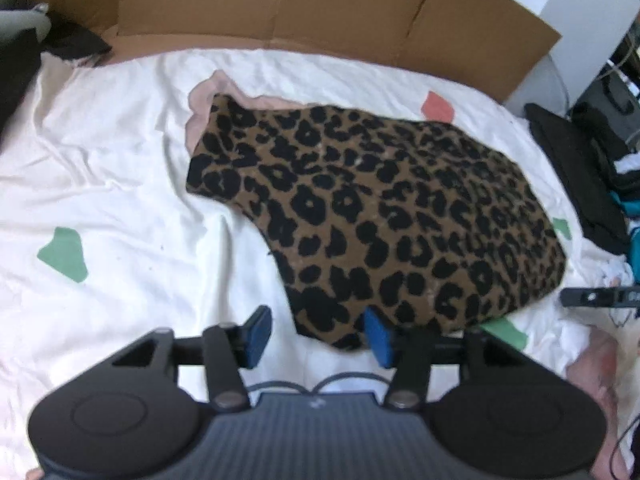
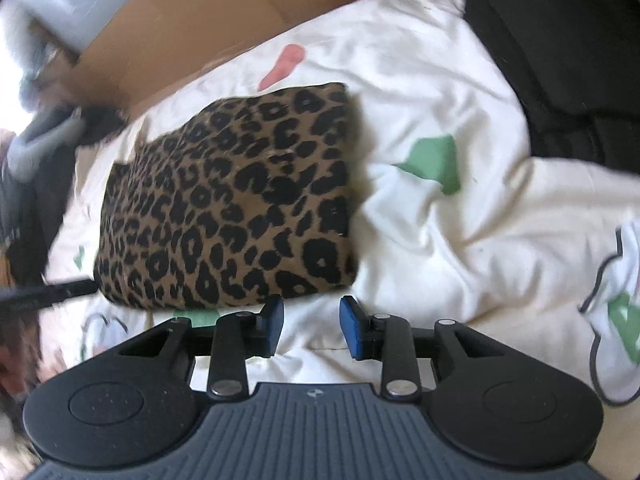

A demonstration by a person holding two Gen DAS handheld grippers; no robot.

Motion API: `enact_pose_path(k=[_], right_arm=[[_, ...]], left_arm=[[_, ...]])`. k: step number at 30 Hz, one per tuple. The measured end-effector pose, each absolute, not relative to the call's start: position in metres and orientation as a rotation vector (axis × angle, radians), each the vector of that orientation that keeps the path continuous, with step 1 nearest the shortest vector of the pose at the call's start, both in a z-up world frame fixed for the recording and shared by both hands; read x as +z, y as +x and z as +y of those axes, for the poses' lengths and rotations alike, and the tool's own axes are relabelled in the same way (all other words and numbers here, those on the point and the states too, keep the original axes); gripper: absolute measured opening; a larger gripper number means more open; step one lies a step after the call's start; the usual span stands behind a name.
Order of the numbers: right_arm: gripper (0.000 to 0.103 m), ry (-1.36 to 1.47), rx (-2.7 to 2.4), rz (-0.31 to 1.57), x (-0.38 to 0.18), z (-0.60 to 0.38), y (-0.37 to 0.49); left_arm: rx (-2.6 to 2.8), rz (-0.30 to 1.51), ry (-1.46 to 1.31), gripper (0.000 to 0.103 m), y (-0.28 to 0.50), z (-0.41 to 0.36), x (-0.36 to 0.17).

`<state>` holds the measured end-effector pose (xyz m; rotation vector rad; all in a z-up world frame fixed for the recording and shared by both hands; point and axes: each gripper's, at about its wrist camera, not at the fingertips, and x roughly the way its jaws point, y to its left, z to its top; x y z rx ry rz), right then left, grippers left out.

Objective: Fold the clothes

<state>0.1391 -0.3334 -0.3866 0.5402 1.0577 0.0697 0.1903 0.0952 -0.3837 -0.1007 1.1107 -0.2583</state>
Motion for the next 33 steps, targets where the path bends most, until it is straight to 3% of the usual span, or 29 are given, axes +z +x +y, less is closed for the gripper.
enact_pose_path(k=[11,14,16,19,21,24,26,30,33], right_arm=[[0.038,0.856,0.017,1.045,-0.419,-0.357,0.151],[0.027,0.873,0.019,1.048,-0.417,-0.358,0.153],[0.016,0.865,0.027,1.036,-0.410,-0.359,0.151],[0.017,0.892,0.037,1.016,-0.406,-0.362,0.147],[0.019,0.927,0.042,1.021,-0.412,-0.364,0.146],[0.031,1.026,0.067,1.029,-0.426,-0.365,0.145],[0.037,1.060,0.093,1.021,-0.432,-0.361,0.147],[0.038,1.085,0.095,1.020,-0.437,-0.359,0.153],[0.033,1.102,0.083,1.017,-0.437,-0.361,0.155]], left_arm=[[-0.288,1.114,-0.191,0.053,0.199,0.099,-0.406],[-0.310,1.103,-0.220,0.028,0.196,0.103,-0.402],[-0.318,1.085,-0.219,0.025,0.193,0.104,-0.399],[-0.330,1.083,-0.261,0.028,0.192,0.110,-0.400],[-0.330,1.097,-0.313,0.039,0.193,0.115,-0.405],[-0.354,1.092,-0.369,0.052,0.191,0.117,-0.412],[-0.373,1.072,-0.347,0.055,0.189,0.112,-0.415],[-0.421,1.078,-0.393,0.054,0.186,0.111,-0.416],[-0.444,1.076,-0.393,0.044,0.186,0.111,-0.416]])
